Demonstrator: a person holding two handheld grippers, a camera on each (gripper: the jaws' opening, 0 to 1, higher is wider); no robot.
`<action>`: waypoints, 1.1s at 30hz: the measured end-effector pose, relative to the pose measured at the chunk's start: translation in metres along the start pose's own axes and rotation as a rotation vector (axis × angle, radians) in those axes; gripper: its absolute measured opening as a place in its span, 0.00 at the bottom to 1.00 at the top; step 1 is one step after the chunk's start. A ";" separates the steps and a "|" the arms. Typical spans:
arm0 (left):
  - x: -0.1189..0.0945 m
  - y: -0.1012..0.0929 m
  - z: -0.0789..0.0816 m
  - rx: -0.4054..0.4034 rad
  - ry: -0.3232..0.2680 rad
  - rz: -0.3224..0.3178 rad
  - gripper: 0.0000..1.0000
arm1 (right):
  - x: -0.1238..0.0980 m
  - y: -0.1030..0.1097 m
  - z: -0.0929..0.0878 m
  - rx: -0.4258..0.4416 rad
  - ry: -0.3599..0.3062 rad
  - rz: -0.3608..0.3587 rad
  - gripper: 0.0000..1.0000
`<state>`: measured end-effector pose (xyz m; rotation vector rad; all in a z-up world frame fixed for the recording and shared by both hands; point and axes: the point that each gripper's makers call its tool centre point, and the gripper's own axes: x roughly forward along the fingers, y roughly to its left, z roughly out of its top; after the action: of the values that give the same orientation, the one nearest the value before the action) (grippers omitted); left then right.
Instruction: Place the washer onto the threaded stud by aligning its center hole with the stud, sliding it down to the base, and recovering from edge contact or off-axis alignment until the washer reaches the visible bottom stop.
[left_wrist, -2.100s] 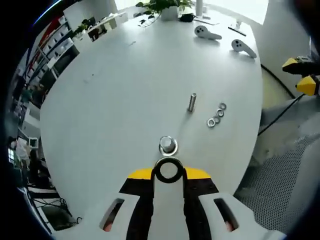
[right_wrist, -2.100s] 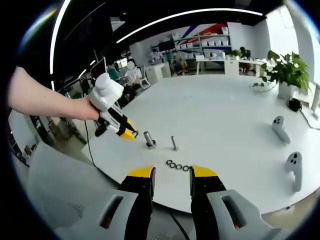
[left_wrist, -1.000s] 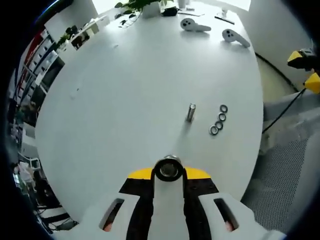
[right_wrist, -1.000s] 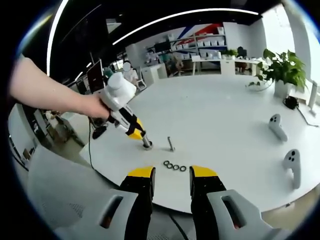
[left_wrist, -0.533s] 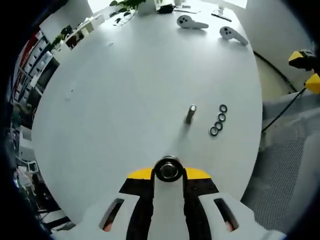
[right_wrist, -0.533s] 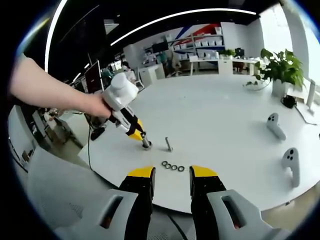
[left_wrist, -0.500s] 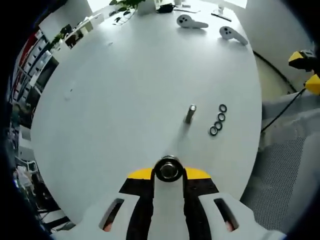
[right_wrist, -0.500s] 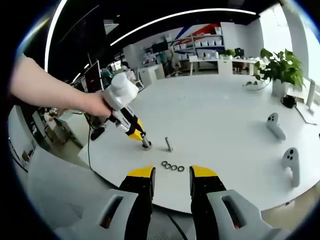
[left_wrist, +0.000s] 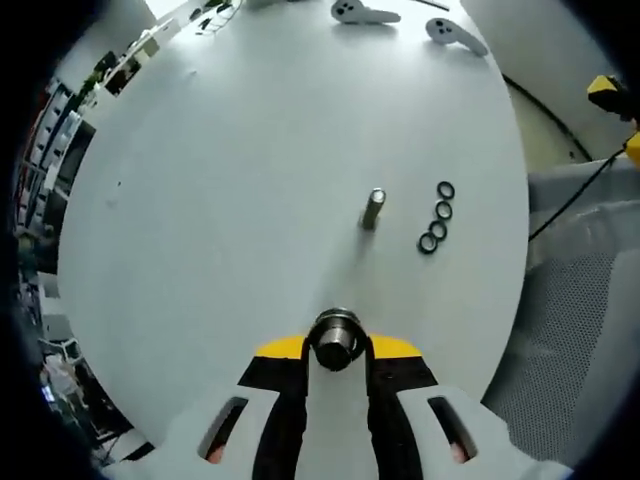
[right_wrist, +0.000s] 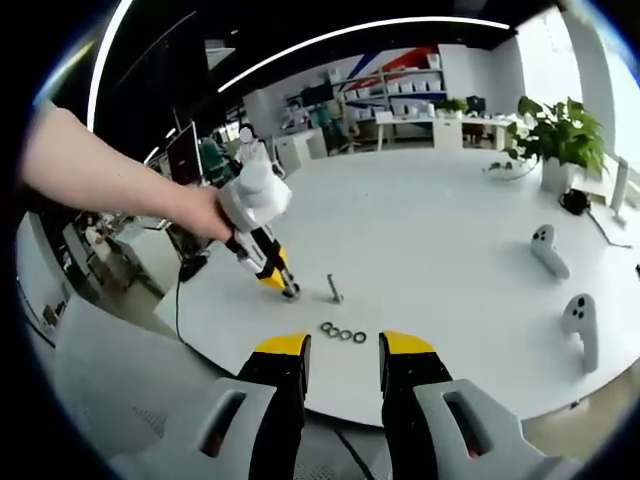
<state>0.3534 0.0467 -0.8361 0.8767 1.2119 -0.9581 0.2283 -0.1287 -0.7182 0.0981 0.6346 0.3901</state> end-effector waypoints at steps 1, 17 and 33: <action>0.004 0.001 -0.002 0.000 0.004 0.002 0.19 | 0.000 0.001 -0.001 -0.006 0.008 0.002 0.30; 0.011 -0.013 -0.004 -0.043 -0.013 -0.017 0.20 | 0.002 0.001 -0.005 -0.032 0.035 0.007 0.29; -0.004 -0.005 -0.013 -0.187 -0.142 0.024 0.26 | 0.004 0.007 -0.009 -0.062 0.056 0.032 0.28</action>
<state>0.3438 0.0571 -0.8338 0.6624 1.1464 -0.8581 0.2241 -0.1213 -0.7261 0.0385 0.6761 0.4447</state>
